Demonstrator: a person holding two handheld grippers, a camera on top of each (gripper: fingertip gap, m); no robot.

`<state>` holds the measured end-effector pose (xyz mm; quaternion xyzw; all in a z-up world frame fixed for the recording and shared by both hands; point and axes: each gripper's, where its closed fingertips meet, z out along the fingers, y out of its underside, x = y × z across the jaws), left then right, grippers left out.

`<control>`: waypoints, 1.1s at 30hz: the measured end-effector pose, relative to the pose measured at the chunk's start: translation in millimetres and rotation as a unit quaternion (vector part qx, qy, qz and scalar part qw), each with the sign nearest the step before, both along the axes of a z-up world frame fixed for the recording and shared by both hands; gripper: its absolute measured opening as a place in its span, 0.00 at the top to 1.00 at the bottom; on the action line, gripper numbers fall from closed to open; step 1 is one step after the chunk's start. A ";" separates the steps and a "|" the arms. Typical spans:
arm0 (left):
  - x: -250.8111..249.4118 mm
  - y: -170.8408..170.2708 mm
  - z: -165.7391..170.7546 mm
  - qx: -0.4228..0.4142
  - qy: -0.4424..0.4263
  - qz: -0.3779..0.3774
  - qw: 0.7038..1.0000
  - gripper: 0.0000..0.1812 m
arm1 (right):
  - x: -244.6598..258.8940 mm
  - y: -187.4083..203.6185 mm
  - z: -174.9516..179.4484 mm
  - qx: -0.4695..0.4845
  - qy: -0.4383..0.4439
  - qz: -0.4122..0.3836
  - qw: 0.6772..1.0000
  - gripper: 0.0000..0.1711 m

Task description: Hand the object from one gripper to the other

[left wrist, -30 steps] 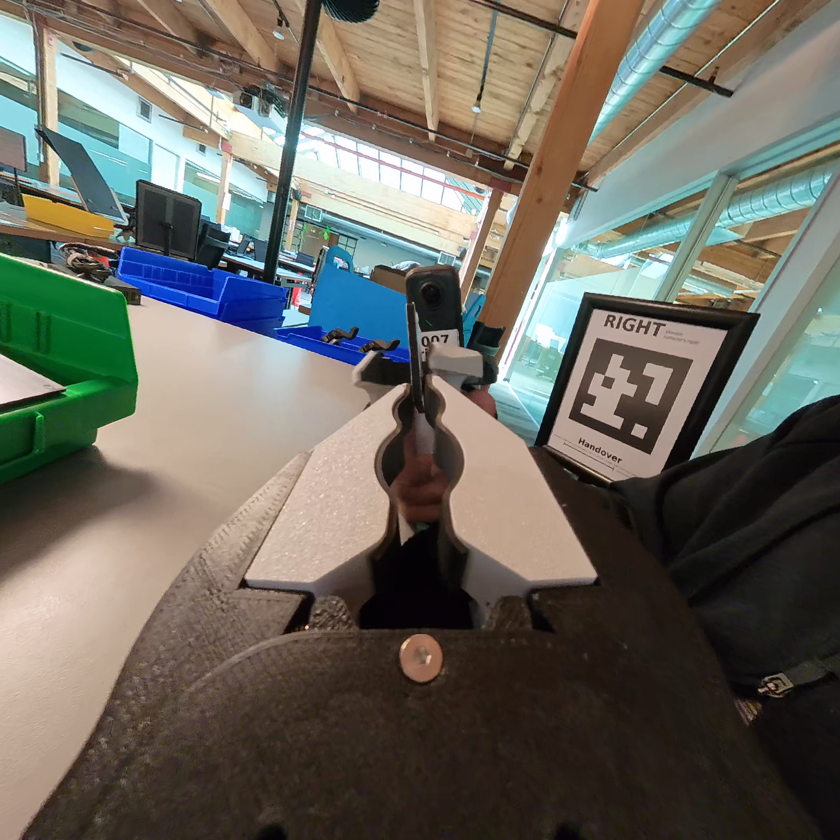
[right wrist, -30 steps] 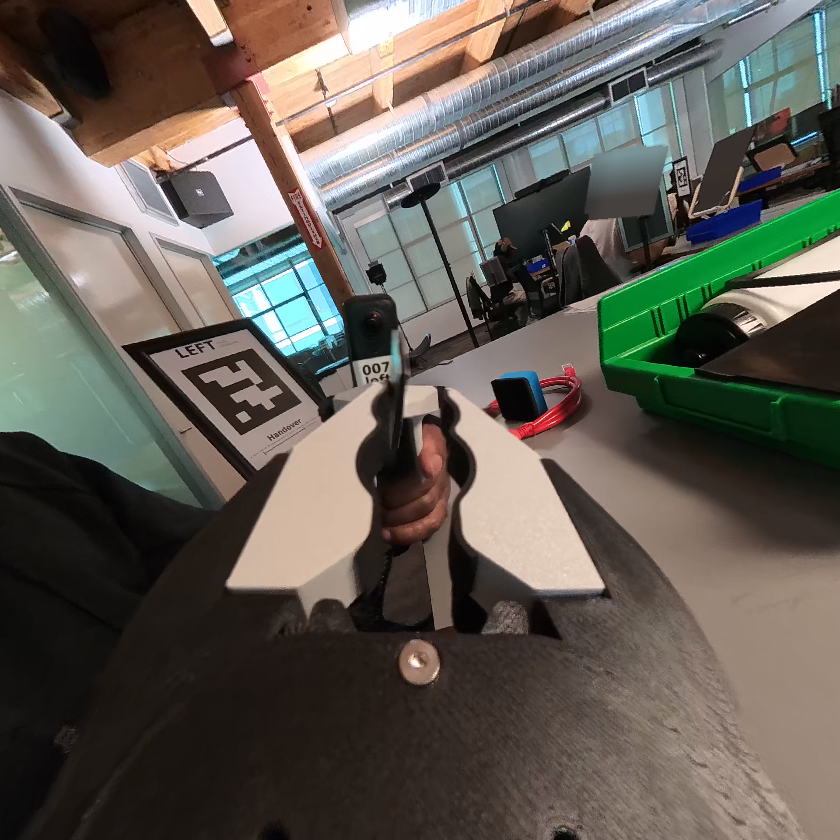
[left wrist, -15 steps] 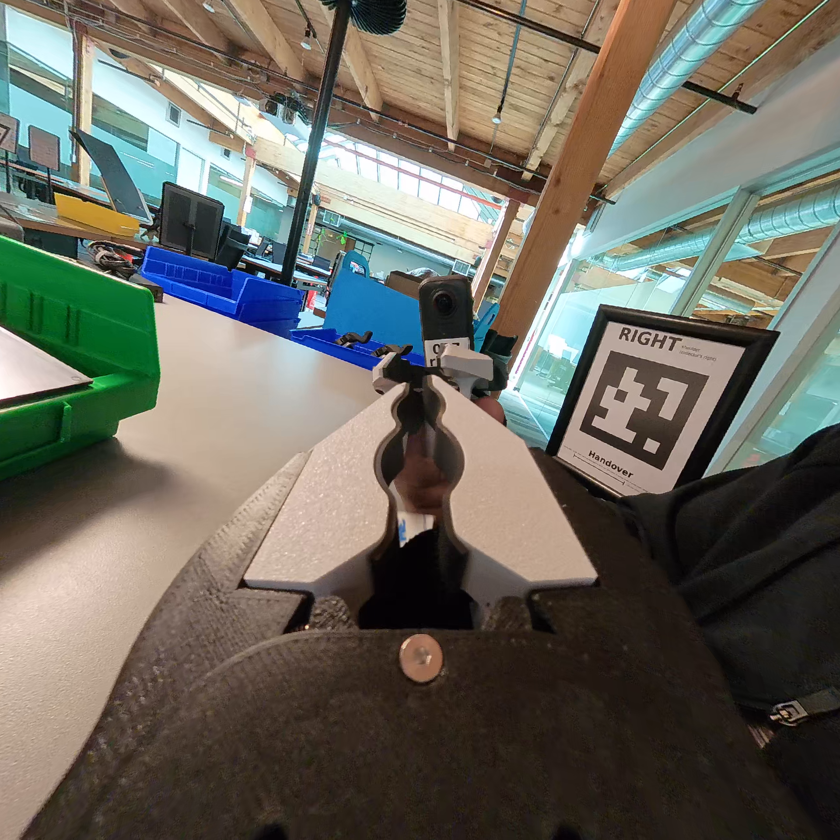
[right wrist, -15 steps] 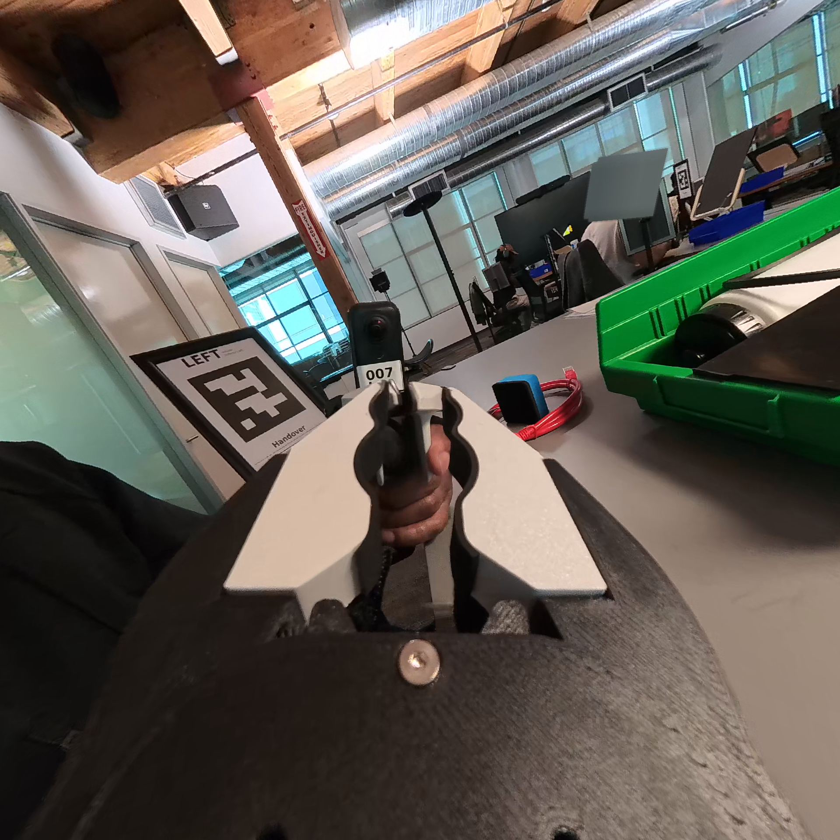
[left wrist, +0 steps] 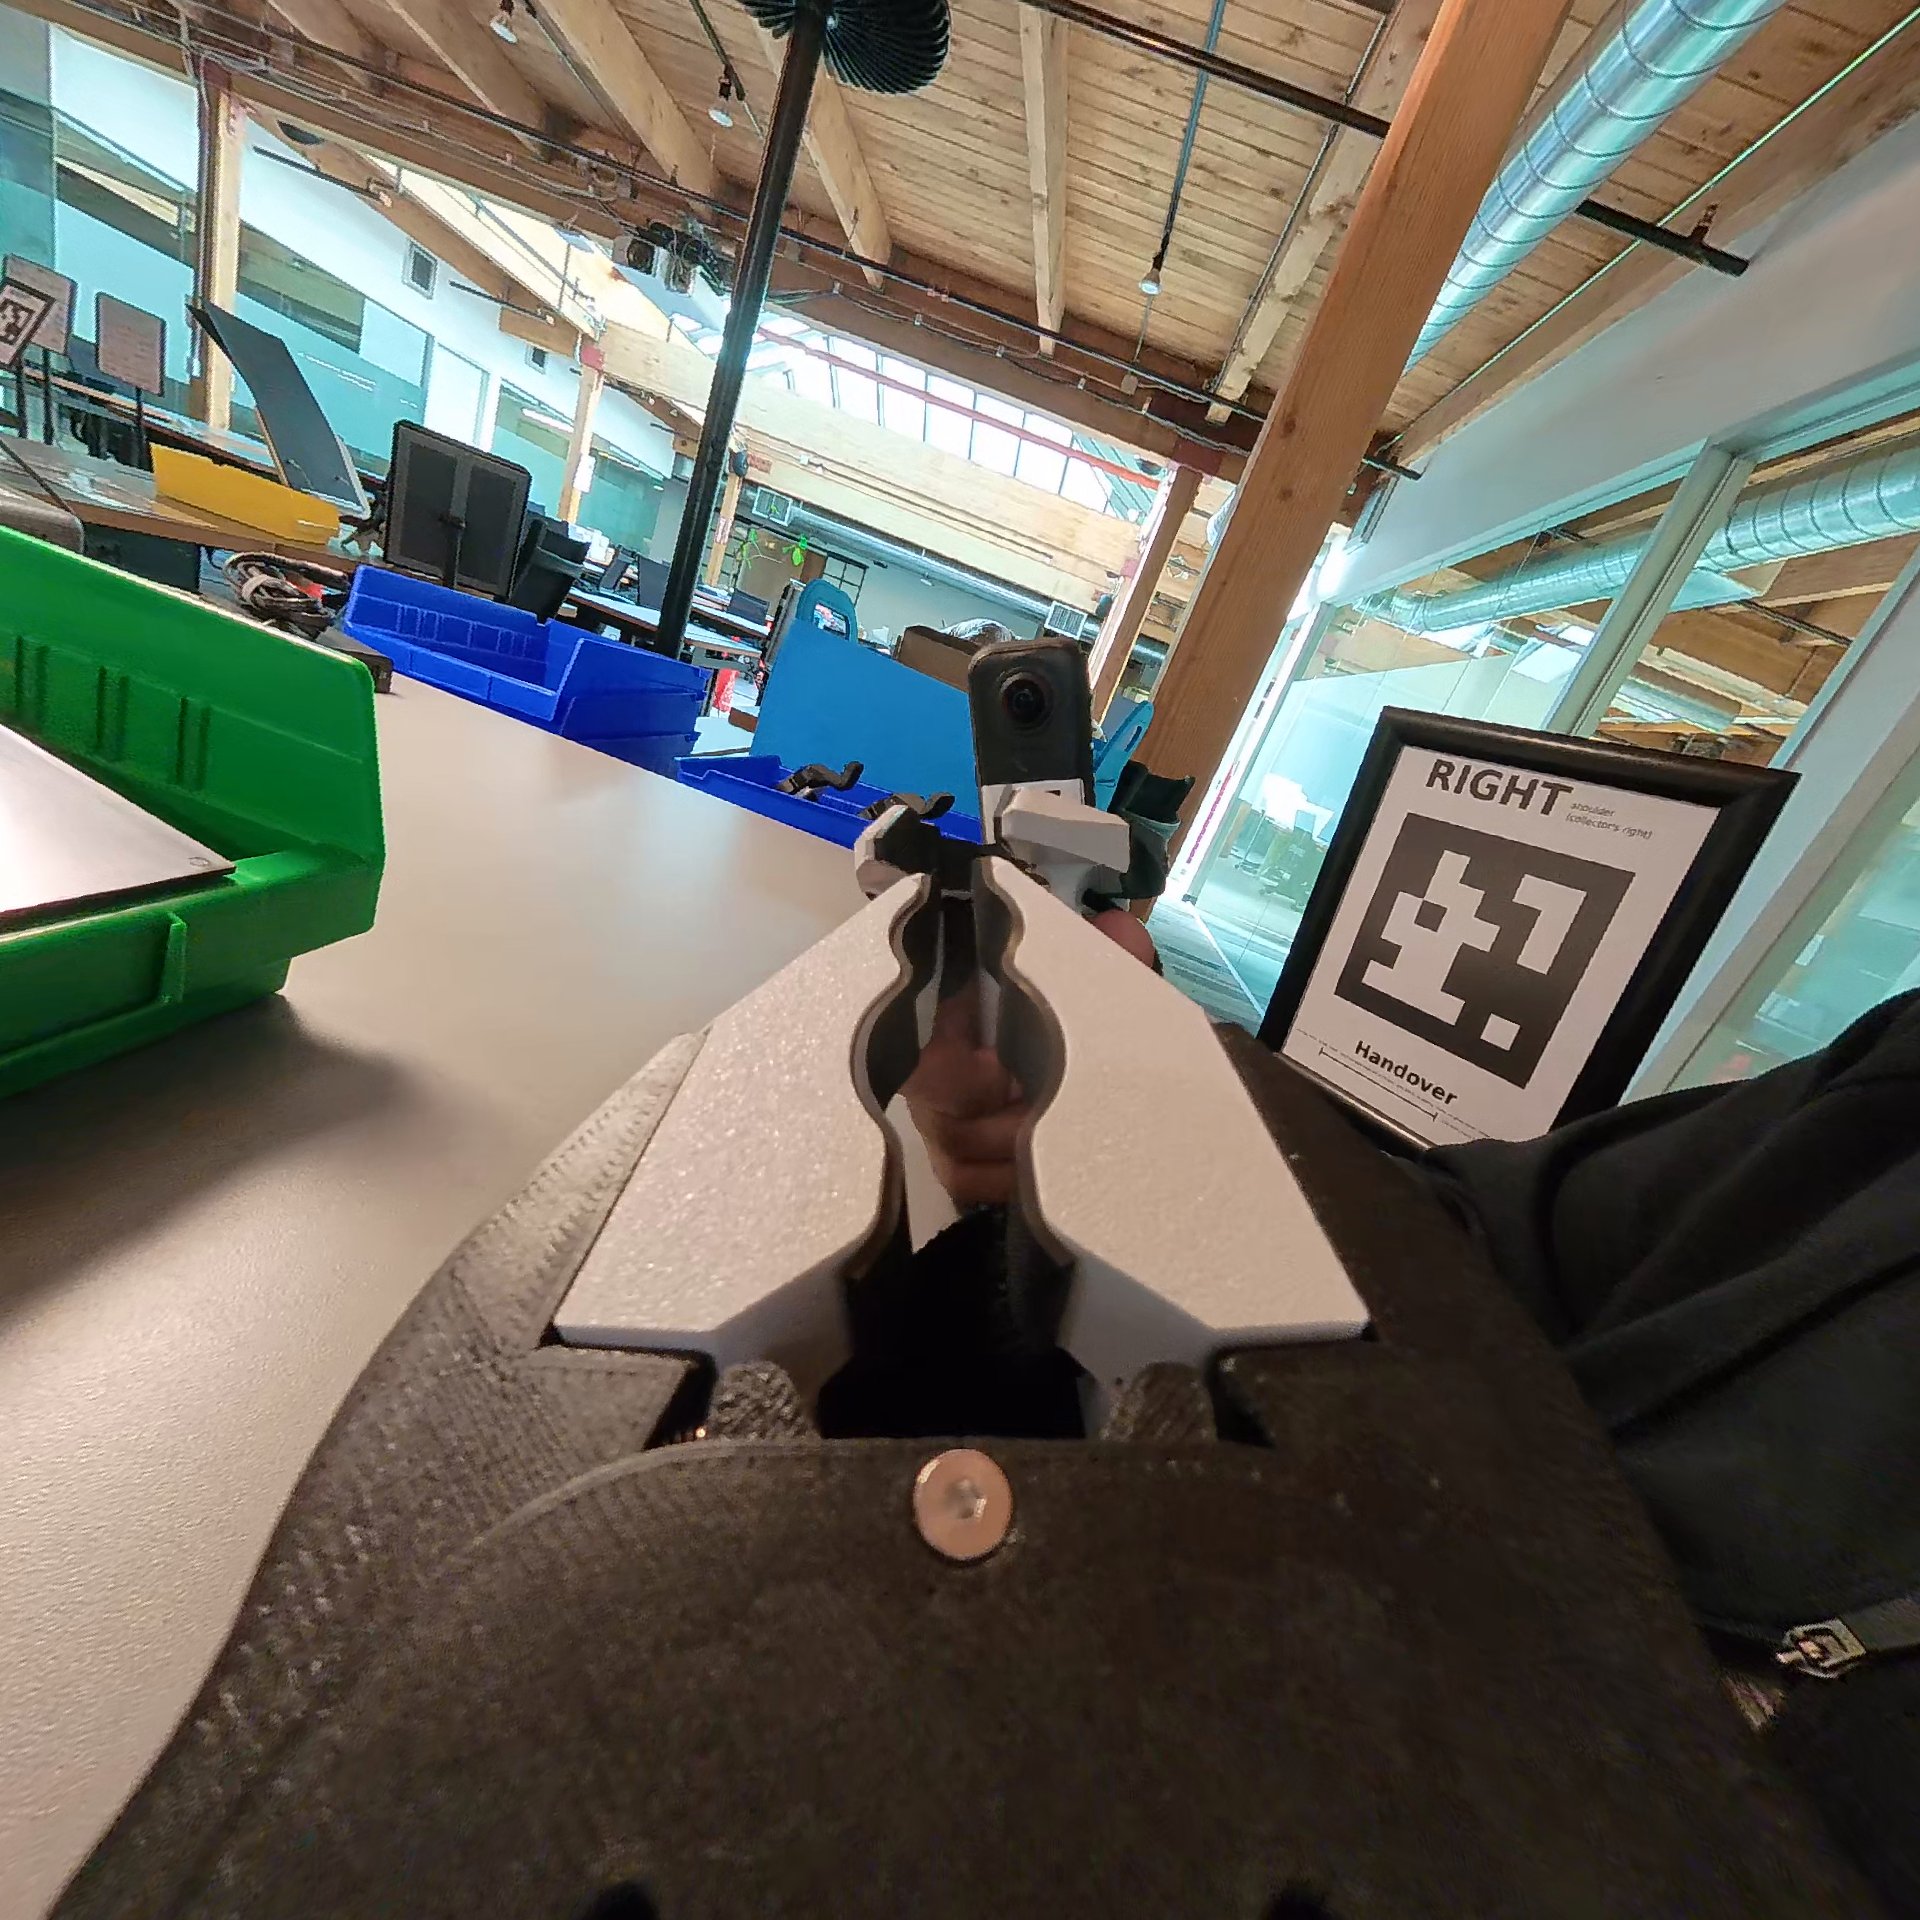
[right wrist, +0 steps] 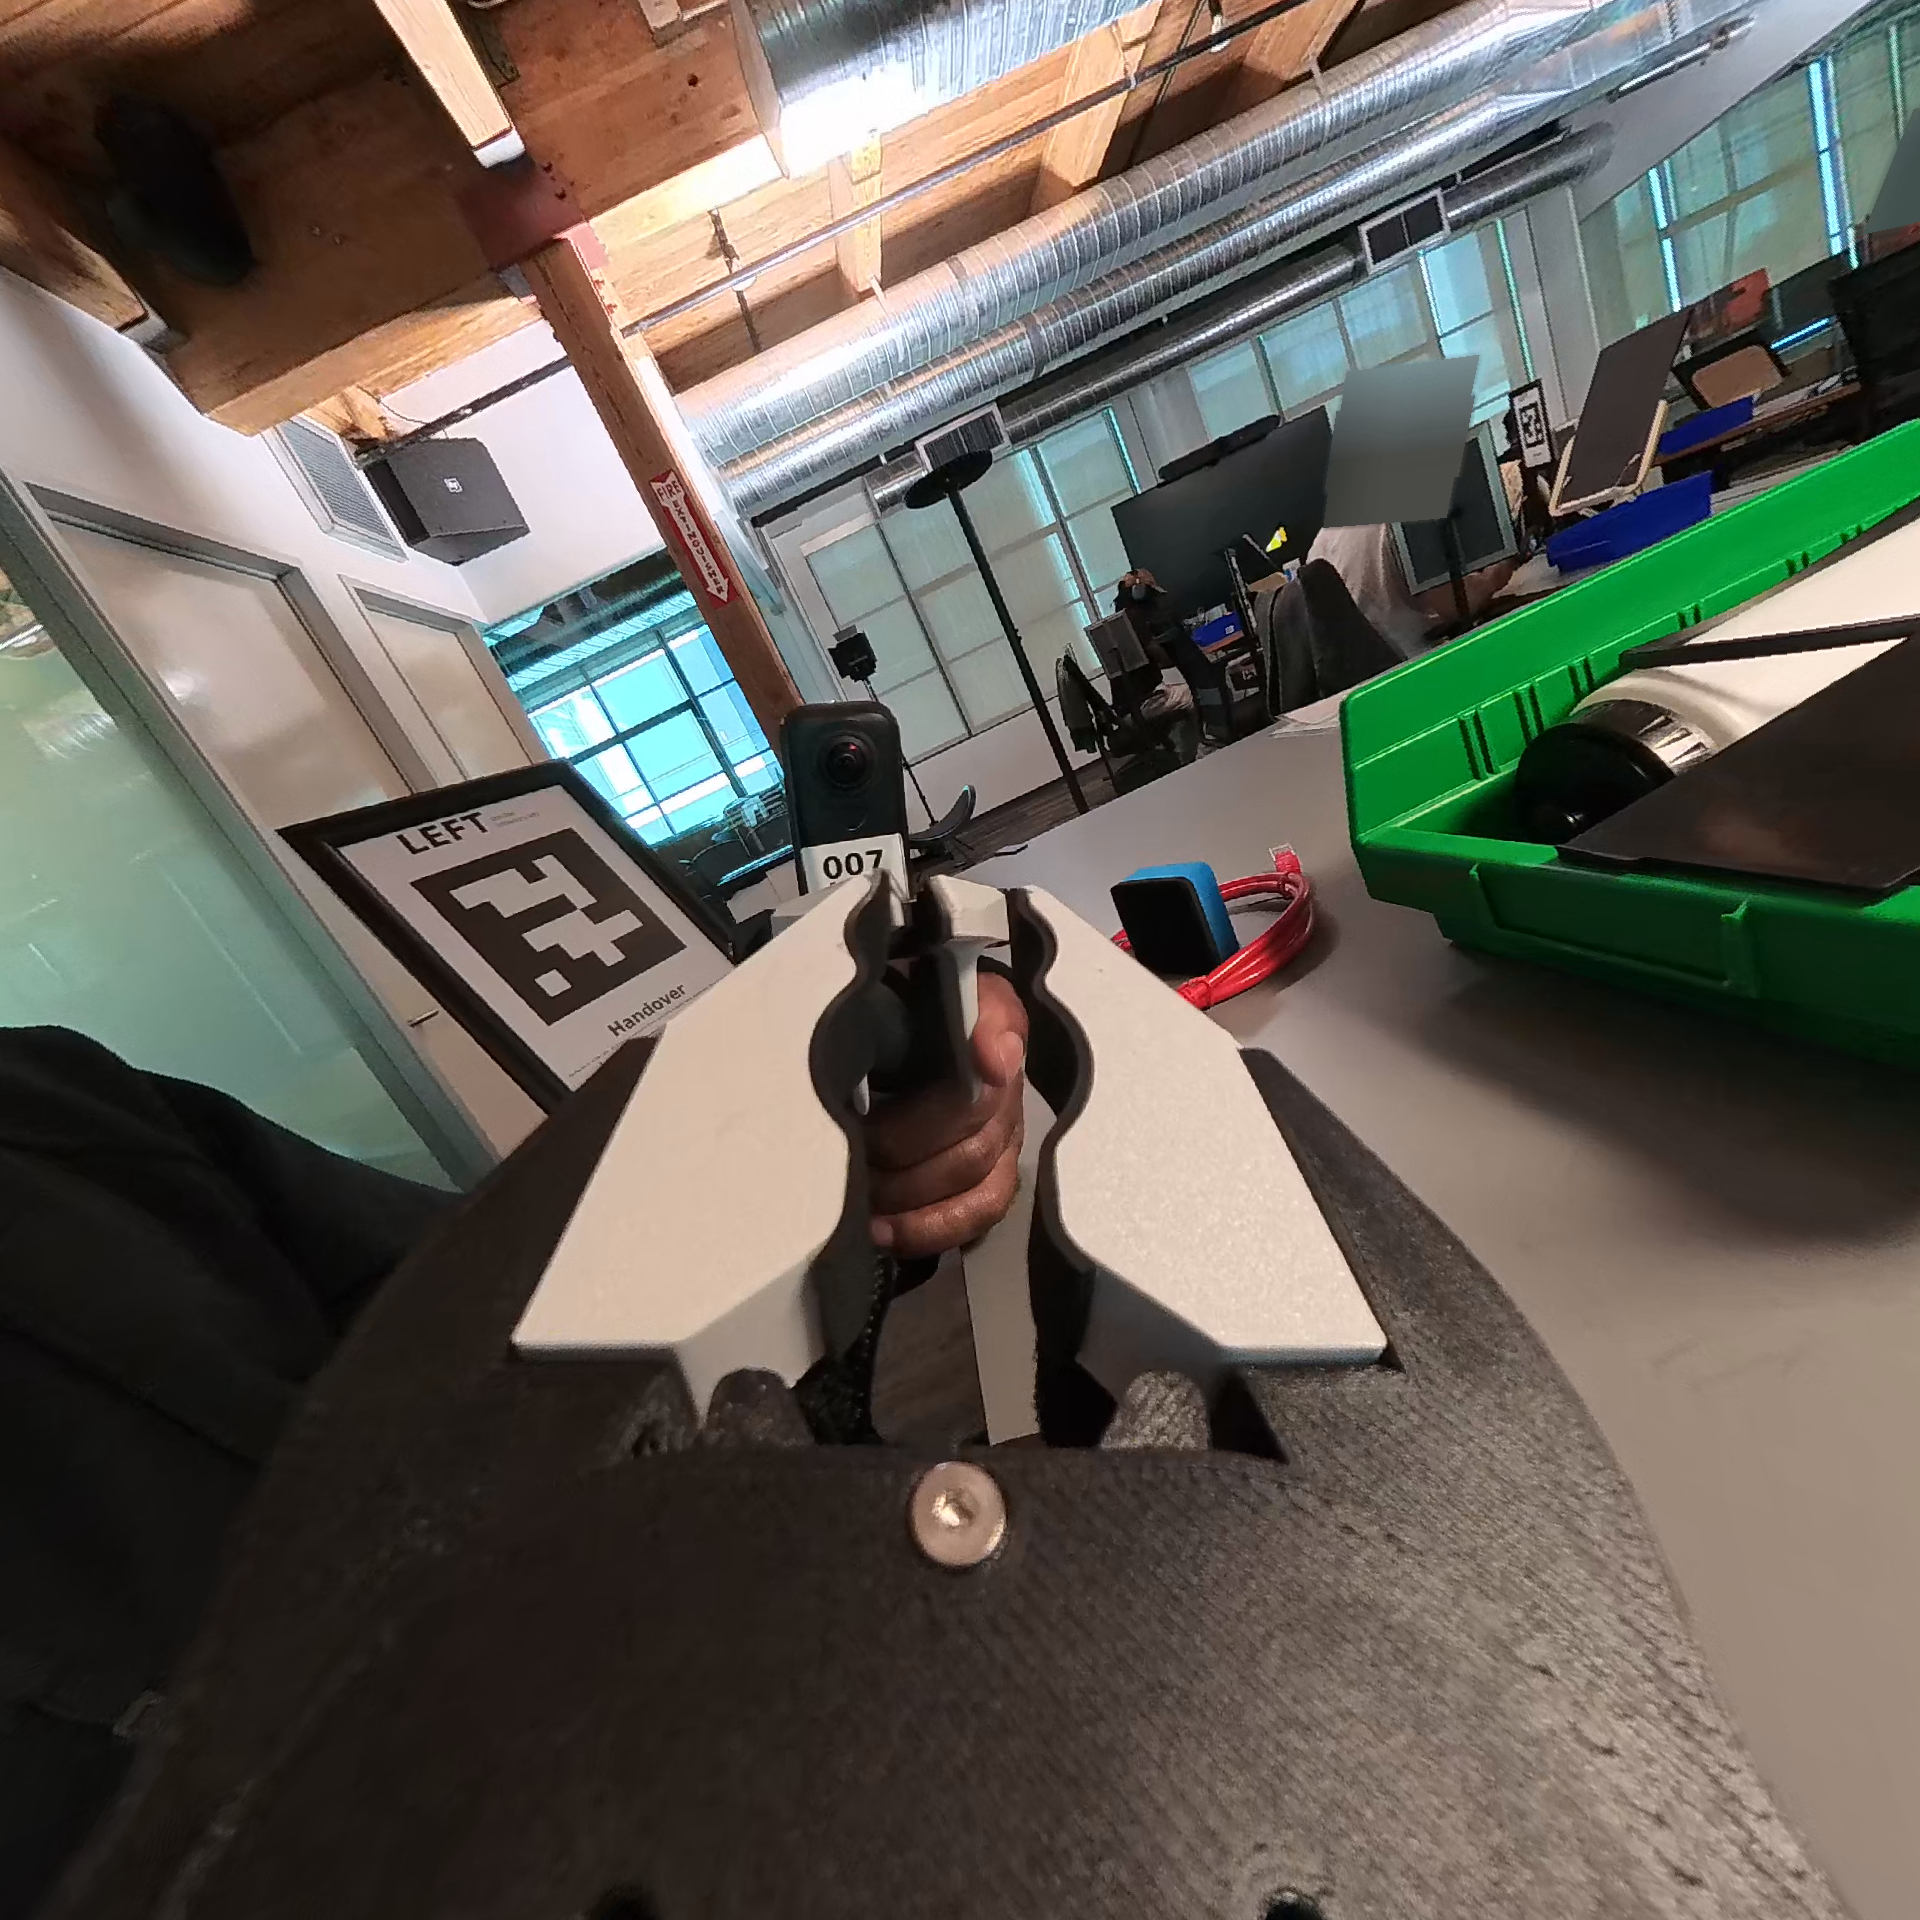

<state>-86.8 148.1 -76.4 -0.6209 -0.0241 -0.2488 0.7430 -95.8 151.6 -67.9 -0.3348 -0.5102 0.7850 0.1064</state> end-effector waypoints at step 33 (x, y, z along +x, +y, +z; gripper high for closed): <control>85.0 28.8 -147.4 -0.070 -0.081 -0.047 0.993 0.96 | 62.3 6.1 -127.3 -0.211 -0.085 -0.069 0.971 0.98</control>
